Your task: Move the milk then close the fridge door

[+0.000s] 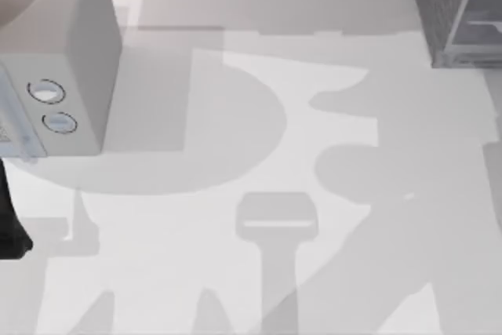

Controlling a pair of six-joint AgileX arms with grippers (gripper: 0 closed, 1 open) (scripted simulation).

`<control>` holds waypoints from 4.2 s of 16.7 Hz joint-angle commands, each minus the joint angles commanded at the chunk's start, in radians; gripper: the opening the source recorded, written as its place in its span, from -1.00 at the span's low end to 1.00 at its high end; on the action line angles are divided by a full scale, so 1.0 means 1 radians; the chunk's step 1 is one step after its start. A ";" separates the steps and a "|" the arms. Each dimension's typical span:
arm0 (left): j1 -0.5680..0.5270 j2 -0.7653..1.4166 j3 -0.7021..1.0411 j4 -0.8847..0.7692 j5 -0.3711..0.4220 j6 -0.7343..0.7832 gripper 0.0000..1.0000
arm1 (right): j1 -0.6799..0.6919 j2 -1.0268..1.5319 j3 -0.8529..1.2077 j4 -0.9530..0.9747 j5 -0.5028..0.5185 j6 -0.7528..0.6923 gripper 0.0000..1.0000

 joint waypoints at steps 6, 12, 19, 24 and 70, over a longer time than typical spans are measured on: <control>0.000 0.000 0.000 0.000 0.000 0.000 1.00 | -0.071 0.206 0.263 -0.168 -0.072 -0.012 -1.00; 0.000 0.000 0.000 0.000 0.000 0.000 1.00 | -0.070 0.210 0.267 -0.172 -0.072 -0.011 -1.00; 0.000 0.000 0.000 0.000 0.000 0.000 1.00 | -0.074 0.213 0.270 -0.174 -0.074 -0.012 -0.85; 0.000 0.000 0.000 0.000 0.000 0.000 1.00 | -0.074 0.213 0.270 -0.174 -0.074 -0.012 -0.10; 0.000 0.000 0.000 0.000 0.000 0.000 1.00 | 0.124 -1.983 -1.035 -0.832 0.102 0.016 1.00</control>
